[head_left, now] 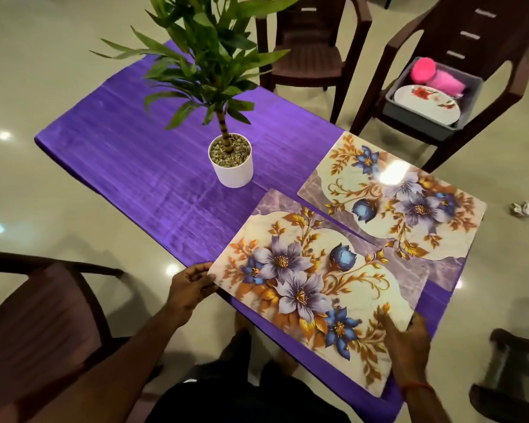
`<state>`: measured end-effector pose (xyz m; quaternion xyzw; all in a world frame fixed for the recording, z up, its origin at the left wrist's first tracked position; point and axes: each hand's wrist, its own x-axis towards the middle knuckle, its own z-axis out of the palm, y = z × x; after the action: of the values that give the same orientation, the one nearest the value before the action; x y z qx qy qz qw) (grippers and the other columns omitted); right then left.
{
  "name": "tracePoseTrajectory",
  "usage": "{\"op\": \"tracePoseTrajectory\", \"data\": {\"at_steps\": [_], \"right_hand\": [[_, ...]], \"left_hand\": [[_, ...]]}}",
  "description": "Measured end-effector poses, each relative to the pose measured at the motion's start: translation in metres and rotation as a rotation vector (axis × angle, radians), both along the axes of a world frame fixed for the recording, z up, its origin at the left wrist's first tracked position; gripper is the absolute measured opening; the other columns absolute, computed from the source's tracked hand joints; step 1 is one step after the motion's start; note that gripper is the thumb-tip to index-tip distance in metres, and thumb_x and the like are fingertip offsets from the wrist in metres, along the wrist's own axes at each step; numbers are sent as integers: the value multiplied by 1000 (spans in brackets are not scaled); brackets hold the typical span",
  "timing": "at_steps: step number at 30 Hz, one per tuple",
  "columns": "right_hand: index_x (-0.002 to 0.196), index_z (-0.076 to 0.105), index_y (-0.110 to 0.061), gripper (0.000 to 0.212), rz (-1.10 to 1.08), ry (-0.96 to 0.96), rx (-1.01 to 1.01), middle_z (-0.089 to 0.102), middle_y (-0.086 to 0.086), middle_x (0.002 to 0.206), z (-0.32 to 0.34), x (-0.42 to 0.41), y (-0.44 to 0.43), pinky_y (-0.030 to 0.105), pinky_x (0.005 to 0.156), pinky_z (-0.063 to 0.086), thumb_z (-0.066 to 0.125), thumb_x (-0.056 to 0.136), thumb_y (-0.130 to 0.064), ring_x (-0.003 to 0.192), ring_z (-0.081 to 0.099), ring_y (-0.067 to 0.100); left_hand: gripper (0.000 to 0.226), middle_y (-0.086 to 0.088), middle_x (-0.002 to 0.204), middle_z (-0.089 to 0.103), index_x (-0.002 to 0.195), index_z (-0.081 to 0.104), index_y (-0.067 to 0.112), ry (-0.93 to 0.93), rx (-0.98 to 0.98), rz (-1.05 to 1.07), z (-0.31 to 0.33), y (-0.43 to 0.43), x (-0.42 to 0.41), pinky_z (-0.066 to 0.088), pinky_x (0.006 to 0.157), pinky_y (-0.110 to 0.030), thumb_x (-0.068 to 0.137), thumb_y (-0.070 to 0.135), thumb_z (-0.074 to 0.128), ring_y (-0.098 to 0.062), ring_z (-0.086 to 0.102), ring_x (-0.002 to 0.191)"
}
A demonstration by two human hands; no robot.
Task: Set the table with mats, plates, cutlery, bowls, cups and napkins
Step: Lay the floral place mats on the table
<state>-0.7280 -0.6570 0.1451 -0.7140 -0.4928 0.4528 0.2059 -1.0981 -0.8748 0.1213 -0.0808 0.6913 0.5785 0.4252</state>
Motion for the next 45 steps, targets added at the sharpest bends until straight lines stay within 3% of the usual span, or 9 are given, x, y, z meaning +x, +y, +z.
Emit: {"op": "tracePoseTrajectory", "data": {"at_steps": [9,13,18,21,26,33,36,42,45], "right_hand": [[112,60,-12,42,-21,-46,26,65,9,99,2,-3,-15,39,76,53,85,78,-19,86,62,27],[103,58,-19,39,-76,-42,50,67,9,96,5,-8,-24,42,80,54,87,76,-17,88,64,28],[116,61,-1,46,-118,-82,112,66,15,105,14,-9,-27,36,81,47,85,78,-10,93,61,28],[115,61,-4,46,-153,-99,135,68,21,112,14,-7,-30,43,86,51,85,76,-11,102,65,39],[120,58,-3,47,-196,-119,153,65,22,120,20,-9,-34,48,92,50,82,80,-10,108,63,42],[126,53,-3,47,-177,-53,130,63,23,124,26,-15,-38,45,89,50,77,85,-10,111,62,43],[125,53,-3,46,-190,-31,124,63,24,125,26,-19,-40,42,87,49,76,86,-9,111,62,43],[128,52,-4,46,-219,-15,98,62,23,126,27,-26,-40,38,83,47,74,88,-10,112,62,41],[127,52,-7,45,-214,-13,94,63,21,125,25,-29,-40,39,83,49,75,88,-12,111,63,41]], "left_hand": [[18,-17,97,75,105,71,1,92,-97,-46,6,5,-8,61,62,-25,88,-2,74,-20,74,77],[18,-11,85,77,99,71,0,112,-125,-66,8,0,-19,61,61,-25,83,1,80,-16,73,68],[20,-11,82,76,97,71,1,158,-104,-114,8,-7,-28,60,60,-24,81,5,83,-18,71,66],[15,-14,85,75,97,72,3,203,-89,-150,8,-9,-30,61,63,-25,84,4,79,-21,71,70],[12,-15,88,74,94,72,3,216,-123,-106,5,-7,-37,62,63,-25,85,1,78,-19,70,67],[9,-11,82,73,92,74,3,207,-193,-24,1,-1,-51,63,64,-27,85,2,79,-18,67,61],[12,-12,85,75,94,75,3,216,-206,-37,0,-3,-55,64,71,-34,83,4,81,-20,69,63],[10,-9,83,76,89,75,9,410,-242,-137,1,-8,-60,64,71,-35,82,12,83,-23,74,67],[18,-13,83,74,85,70,5,400,-264,-72,2,-7,-63,64,69,-37,79,11,85,-27,74,68]]}}
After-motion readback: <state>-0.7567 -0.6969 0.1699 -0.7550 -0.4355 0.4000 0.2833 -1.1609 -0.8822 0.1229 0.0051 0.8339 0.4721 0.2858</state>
